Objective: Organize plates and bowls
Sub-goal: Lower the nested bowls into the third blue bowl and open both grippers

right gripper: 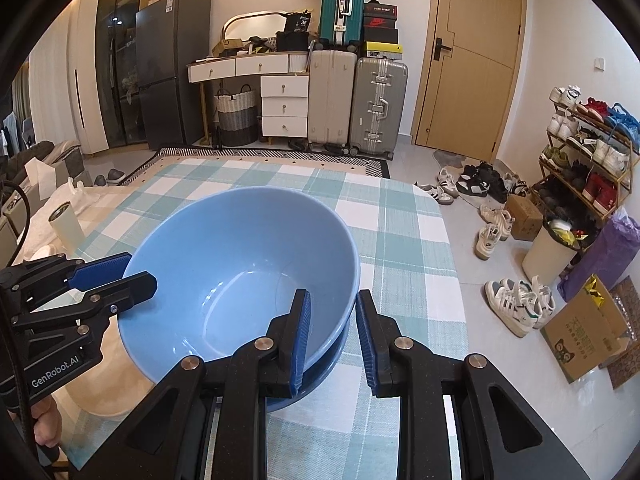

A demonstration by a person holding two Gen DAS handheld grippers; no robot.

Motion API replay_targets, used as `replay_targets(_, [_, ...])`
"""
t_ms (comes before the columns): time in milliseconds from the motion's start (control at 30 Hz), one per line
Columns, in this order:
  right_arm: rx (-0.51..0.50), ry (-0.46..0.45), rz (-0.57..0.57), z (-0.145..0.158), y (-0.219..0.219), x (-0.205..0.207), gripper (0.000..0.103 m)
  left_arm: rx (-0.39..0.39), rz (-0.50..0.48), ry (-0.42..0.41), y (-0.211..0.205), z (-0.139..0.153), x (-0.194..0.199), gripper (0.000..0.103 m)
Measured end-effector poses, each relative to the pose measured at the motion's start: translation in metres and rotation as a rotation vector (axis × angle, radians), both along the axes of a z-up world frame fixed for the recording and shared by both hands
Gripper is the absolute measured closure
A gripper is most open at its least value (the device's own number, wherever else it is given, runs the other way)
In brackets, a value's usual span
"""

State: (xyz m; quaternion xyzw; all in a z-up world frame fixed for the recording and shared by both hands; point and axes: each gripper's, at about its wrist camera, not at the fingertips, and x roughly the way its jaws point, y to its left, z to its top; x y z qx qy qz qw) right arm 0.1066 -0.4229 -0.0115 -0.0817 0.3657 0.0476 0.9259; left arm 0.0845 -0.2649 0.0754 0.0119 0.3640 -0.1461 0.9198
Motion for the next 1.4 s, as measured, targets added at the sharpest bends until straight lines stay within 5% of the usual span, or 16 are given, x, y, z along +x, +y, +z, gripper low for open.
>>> replay_targets(667, [-0.044, 0.043, -0.003, -0.031, 0.001, 0.014, 0.079, 0.062, 0.004, 0.007, -0.008, -0.034, 0.026, 0.075])
replay_targets(1200, [-0.070, 0.059, 0.003, -0.038, 0.003, 0.013, 0.078, 0.039, -0.013, 0.044, 0.006, -0.048, 0.029, 0.075])
replay_targets(1400, [-0.055, 0.070, 0.007, -0.041, 0.001, 0.012, 0.077, 0.044, -0.022, 0.059, 0.004, -0.051, 0.031, 0.069])
